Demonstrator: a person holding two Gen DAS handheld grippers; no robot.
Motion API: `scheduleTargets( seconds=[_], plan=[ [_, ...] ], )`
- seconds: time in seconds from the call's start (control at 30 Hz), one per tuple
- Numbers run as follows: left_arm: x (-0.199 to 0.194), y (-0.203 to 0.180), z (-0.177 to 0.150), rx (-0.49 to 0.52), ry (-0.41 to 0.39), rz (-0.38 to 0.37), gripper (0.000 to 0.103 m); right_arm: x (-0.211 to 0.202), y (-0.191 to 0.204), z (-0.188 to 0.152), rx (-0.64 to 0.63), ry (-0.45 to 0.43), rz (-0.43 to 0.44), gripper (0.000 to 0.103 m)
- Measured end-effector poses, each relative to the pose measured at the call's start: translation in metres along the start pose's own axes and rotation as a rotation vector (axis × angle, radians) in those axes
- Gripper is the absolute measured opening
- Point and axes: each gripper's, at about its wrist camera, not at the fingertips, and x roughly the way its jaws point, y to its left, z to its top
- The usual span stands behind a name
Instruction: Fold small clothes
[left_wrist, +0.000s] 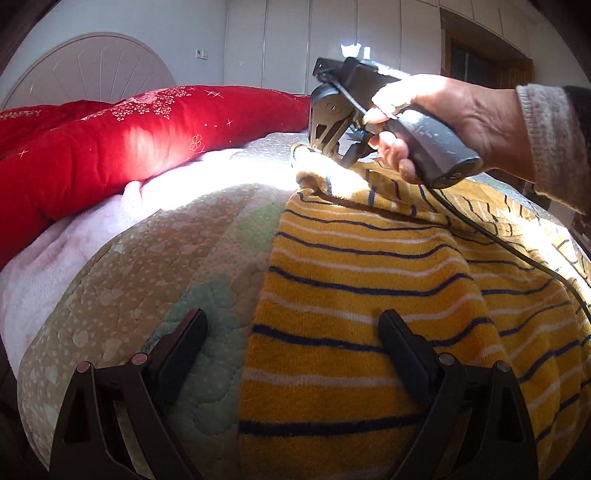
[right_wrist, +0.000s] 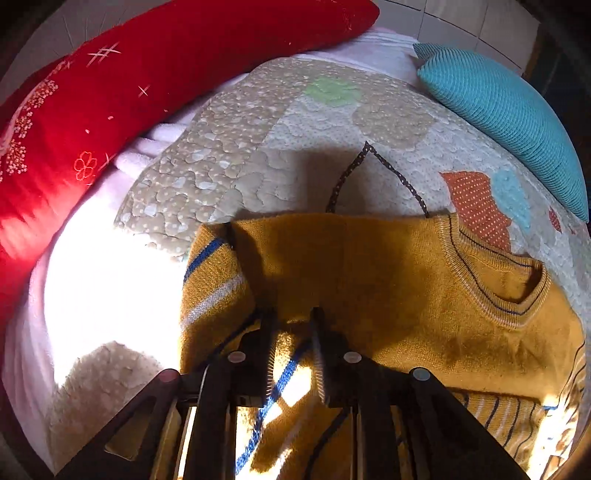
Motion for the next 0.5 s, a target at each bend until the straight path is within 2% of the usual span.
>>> scheduleTargets(
  seconds=[0.03,0.13,0.23,0.3,0.4,0.43,0.5],
  plan=[
    [-0.001,0.000,-0.001,-0.001,-0.002,0.001,0.093,-0.015,-0.003,-0.008,-0.007,-0.032,0.021,0.035],
    [-0.001,-0.002,-0.001,0.000,-0.008,0.011,0.093,-0.053,-0.018,-0.038,-0.015,-0.083,0.130,0.036],
    [-0.002,-0.003,-0.001,0.001,-0.013,0.021,0.093,-0.069,-0.050,-0.077,0.022,-0.066,0.164,0.041],
    [-0.002,-0.004,-0.002,0.004,-0.016,0.030,0.093,-0.066,-0.088,-0.102,0.084,-0.030,0.103,0.041],
    [-0.002,-0.005,-0.002,0.011,-0.020,0.049,0.093,-0.061,-0.172,-0.142,0.244,0.019,-0.020,0.040],
    [-0.001,-0.005,-0.002,0.014,-0.019,0.054,0.093,-0.069,-0.202,-0.157,0.308,-0.003,-0.007,0.037],
    [0.000,-0.005,0.000,0.016,-0.014,0.059,0.093,-0.095,-0.258,-0.192,0.424,-0.051,0.028,0.038]
  ],
)
